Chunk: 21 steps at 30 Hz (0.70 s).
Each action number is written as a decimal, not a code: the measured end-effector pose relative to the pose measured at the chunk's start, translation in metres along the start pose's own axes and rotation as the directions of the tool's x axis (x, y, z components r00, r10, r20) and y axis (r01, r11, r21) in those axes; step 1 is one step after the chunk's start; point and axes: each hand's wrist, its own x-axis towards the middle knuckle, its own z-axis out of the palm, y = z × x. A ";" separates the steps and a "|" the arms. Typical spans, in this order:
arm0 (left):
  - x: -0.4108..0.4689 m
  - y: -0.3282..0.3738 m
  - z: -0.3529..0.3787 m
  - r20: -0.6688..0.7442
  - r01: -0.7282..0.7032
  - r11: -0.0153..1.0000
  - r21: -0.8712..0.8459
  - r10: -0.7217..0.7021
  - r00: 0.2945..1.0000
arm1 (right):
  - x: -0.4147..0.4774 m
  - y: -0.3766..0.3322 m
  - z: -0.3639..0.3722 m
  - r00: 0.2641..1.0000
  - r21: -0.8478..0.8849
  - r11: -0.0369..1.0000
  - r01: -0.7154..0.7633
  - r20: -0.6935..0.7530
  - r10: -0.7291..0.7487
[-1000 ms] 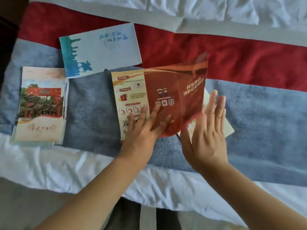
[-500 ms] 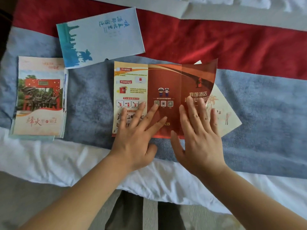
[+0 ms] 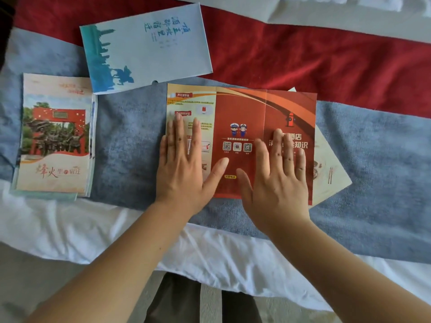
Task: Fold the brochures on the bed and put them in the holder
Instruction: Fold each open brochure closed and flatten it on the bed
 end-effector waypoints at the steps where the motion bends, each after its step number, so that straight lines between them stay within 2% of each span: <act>1: 0.000 0.000 0.001 0.004 0.002 1.000 -0.013 -0.002 1.000 | 0.004 0.002 0.004 1.000 0.008 1.000 -0.001 -0.008 0.001; 8: 0.002 0.007 -0.002 0.010 0.047 0.974 -0.220 -0.046 0.999 | 0.013 0.005 0.023 0.995 0.053 0.996 0.078 -0.061 -0.075; 11: 0.001 0.012 -0.009 0.019 0.041 0.922 -0.385 -0.036 0.999 | 0.016 -0.006 0.024 0.993 0.080 0.990 0.113 -0.049 -0.110; 14: -0.001 0.014 -0.020 0.043 0.055 0.820 -0.570 -0.037 0.998 | 0.020 -0.022 0.022 0.987 0.076 0.984 0.159 -0.021 -0.158; 17: -0.002 0.009 -0.034 0.010 0.055 0.671 -0.739 -0.071 0.997 | 0.023 -0.036 0.020 0.980 0.077 0.977 0.197 -0.012 -0.196; 21: -0.003 -0.007 -0.051 0.026 0.107 0.522 -0.846 -0.160 0.987 | 0.025 -0.053 0.015 0.971 0.087 0.967 0.241 -0.022 -0.240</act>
